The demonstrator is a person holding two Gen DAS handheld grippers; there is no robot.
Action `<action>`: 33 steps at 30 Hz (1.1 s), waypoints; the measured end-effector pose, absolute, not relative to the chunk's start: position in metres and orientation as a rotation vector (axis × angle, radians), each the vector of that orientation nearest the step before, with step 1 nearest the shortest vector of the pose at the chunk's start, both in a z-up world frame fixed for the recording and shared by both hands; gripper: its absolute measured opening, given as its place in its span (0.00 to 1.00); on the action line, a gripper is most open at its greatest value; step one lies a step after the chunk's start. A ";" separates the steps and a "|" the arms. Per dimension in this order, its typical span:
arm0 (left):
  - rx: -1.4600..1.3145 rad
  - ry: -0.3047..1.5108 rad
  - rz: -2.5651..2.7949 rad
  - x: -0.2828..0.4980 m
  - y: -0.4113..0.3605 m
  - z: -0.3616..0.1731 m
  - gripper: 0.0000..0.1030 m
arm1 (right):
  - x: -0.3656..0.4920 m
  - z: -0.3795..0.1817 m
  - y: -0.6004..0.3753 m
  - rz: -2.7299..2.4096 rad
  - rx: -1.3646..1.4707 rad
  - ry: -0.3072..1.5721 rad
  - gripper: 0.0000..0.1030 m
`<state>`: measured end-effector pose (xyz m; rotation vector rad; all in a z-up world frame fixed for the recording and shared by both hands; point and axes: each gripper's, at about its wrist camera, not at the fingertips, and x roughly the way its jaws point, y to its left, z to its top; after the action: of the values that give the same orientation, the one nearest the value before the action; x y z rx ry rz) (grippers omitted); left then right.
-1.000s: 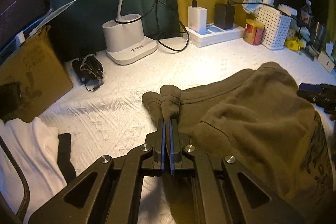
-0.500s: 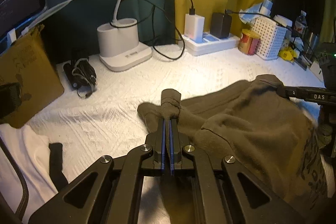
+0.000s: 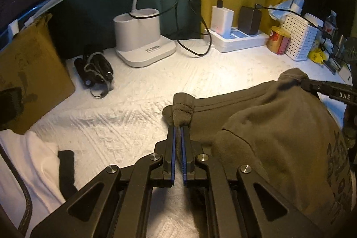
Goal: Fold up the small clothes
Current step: 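Close the left tool on the other shirt side and fold it inward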
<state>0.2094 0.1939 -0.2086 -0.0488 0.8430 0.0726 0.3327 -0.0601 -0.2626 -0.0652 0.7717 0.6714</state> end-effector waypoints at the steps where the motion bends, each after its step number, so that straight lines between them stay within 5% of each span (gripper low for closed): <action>1: -0.047 0.835 0.082 0.207 0.194 -0.206 0.05 | 0.332 -0.262 -0.060 0.665 -0.074 0.770 0.12; 3: -0.030 0.810 0.107 0.202 0.192 -0.199 0.05 | 0.331 -0.261 -0.060 0.644 -0.088 0.761 0.23; 6: -0.048 0.781 0.086 0.196 0.191 -0.191 0.08 | 0.330 -0.261 -0.063 0.637 -0.085 0.758 0.24; 8: -0.061 0.768 0.064 0.193 0.187 -0.186 0.39 | 0.327 -0.260 -0.065 0.632 -0.085 0.756 0.24; 9: -0.074 0.759 0.049 0.191 0.184 -0.184 0.66 | 0.325 -0.260 -0.067 0.630 -0.083 0.758 0.24; 11: -0.108 0.737 0.009 0.188 0.180 -0.180 0.71 | 0.323 -0.261 -0.070 0.626 -0.077 0.760 0.24; 17: -0.056 0.788 -0.089 0.200 0.158 -0.196 0.70 | 0.322 -0.262 -0.074 0.619 -0.066 0.769 0.24; 19: -0.070 0.837 -0.123 0.207 0.156 -0.208 0.49 | 0.321 -0.262 -0.075 0.631 -0.063 0.767 0.24; 25: -0.106 0.878 -0.131 0.208 0.164 -0.215 0.07 | 0.320 -0.261 -0.075 0.636 -0.064 0.757 0.26; 28: -0.092 0.843 -0.091 0.200 0.171 -0.204 0.04 | 0.319 -0.260 -0.075 0.636 -0.065 0.746 0.52; 33: -0.110 0.852 -0.058 0.199 0.187 -0.207 0.04 | 0.317 -0.259 -0.073 0.634 -0.076 0.737 0.56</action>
<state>0.1987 0.1872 -0.2067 -0.1101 0.8521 -0.0579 0.3168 -0.0728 -0.2587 -0.0759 0.7365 0.6338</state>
